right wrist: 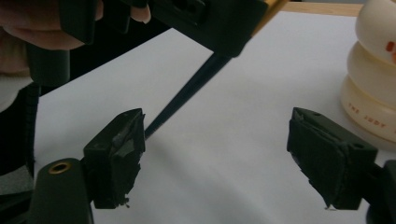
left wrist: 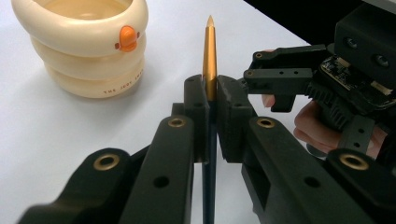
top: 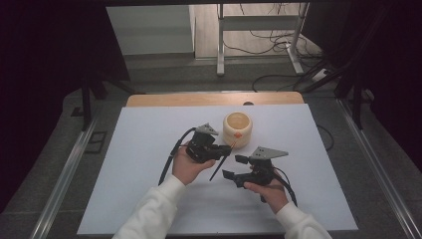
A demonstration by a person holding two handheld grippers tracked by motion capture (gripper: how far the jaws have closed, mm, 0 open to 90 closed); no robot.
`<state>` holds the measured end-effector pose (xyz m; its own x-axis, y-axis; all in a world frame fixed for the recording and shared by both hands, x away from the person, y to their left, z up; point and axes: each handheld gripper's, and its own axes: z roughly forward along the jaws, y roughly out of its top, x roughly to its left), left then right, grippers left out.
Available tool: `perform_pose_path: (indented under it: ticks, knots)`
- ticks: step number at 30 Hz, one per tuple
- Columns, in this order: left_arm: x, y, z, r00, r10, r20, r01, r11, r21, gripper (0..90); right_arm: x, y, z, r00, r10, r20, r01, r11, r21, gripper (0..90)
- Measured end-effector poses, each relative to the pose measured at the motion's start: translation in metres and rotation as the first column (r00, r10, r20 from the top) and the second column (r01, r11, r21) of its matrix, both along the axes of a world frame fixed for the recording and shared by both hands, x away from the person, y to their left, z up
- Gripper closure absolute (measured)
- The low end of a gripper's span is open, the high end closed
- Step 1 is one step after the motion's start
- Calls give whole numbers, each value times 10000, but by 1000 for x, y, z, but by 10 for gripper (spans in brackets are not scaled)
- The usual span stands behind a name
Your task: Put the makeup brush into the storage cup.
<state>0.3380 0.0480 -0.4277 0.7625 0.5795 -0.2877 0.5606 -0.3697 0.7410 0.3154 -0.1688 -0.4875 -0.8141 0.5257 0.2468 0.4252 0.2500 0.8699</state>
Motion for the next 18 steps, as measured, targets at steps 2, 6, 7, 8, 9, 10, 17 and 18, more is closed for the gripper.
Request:
perform_pose_path:
  ticks: [2, 6, 7, 8, 9, 10, 17, 18]
  knots:
    - [0, 0, 0, 10000, -34, 6, 33, 10000, 40, 837, 1, 1, 0, 10000, 48, -12, -47, 9999, 100, 214]
    - [0, -1, 0, 10000, -63, -2, 63, 10000, 29, 837, 2, 4, 0, 10000, 72, -64, -71, 9998, 211, 224]
    - [0, -1, 0, 10000, -62, -4, 62, 10000, 21, 836, 3, 5, 0, 9999, 37, -101, -34, 9996, 287, 236]
    - [0, -1, 0, 10000, -62, -4, 62, 10000, 20, 837, 3, 5, 0, 9999, 37, -122, -33, 9995, 326, 245]
    - [0, -2, 0, 10000, -20, -13, 20, 10000, -16, 837, 3, 5, 0, 9999, 37, -122, -33, 9995, 326, 245]
    - [0, -2, 0, 10000, -21, -7, 21, 10000, -22, 837, 4, 5, 0, 9999, 41, -158, -35, 9992, 395, 251]
    - [0, -3, 0, 10000, -55, 14, 55, 10000, -30, 837, 7, 7, 0, 9995, 72, -321, -47, 9969, 786, 308]
    - [0, -3, 0, 10000, -54, 15, 54, 10000, -25, 836, 7, 7, 0, 9994, 62, -344, -33, 9966, 828, 321]
